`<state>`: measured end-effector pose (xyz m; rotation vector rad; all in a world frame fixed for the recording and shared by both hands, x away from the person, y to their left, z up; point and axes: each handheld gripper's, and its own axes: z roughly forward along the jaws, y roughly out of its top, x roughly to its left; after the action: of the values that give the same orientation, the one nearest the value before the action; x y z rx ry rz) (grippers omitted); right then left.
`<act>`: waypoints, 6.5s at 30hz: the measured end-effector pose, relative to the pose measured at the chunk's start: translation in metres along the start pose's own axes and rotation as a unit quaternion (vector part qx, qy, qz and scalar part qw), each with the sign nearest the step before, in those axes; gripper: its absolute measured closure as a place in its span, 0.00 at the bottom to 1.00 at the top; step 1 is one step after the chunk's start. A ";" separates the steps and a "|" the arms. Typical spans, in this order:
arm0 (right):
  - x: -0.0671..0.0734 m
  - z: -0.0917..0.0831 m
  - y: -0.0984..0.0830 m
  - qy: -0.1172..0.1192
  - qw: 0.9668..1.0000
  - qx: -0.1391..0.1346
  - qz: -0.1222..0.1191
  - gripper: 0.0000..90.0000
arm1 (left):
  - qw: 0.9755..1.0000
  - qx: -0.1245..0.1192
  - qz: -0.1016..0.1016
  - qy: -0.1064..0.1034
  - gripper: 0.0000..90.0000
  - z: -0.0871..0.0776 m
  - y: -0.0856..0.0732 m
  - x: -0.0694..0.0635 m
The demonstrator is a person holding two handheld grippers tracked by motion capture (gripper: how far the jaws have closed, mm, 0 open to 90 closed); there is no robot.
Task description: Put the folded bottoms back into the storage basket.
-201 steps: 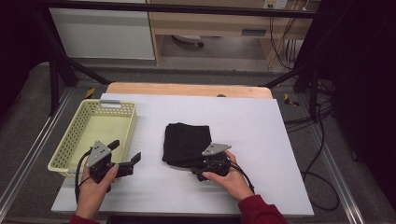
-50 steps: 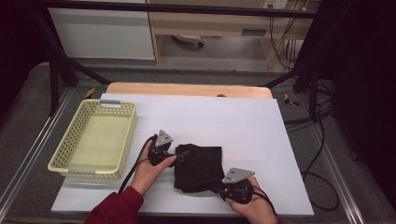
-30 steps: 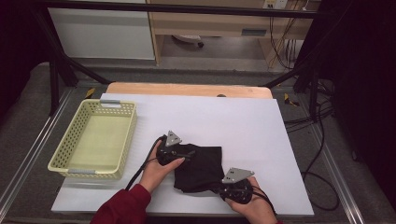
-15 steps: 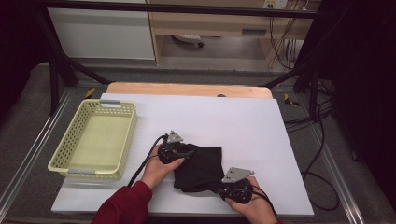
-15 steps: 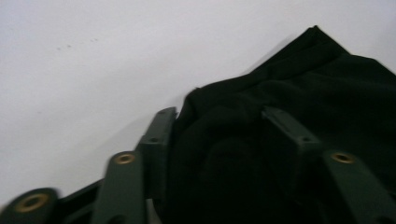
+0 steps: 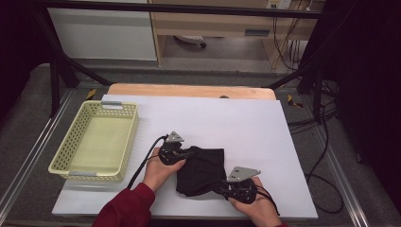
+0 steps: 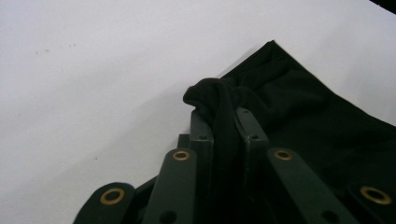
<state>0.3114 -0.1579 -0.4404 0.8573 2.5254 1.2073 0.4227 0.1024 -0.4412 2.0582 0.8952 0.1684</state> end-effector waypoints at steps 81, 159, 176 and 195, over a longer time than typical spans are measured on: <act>-0.014 0.014 0.110 0.060 0.998 -0.010 -0.014 0.83 | 0.997 -0.017 0.076 0.017 0.89 -0.071 0.103 0.001; -0.001 0.037 0.204 0.078 0.994 -0.004 -0.082 0.83 | 0.996 -0.053 0.030 0.067 0.89 -0.137 0.110 0.063; 0.007 0.052 0.235 0.083 0.991 -0.003 -0.108 0.83 | 0.994 -0.067 0.013 0.088 0.89 -0.159 0.105 0.083; 0.018 0.066 0.253 0.089 0.990 -0.019 -0.108 0.83 | 0.990 -0.081 0.001 0.112 0.89 -0.183 0.102 0.098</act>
<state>0.4290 0.0204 -0.2880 0.4704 2.6400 1.3074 0.4721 0.2492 -0.2695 1.9133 0.9811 0.4669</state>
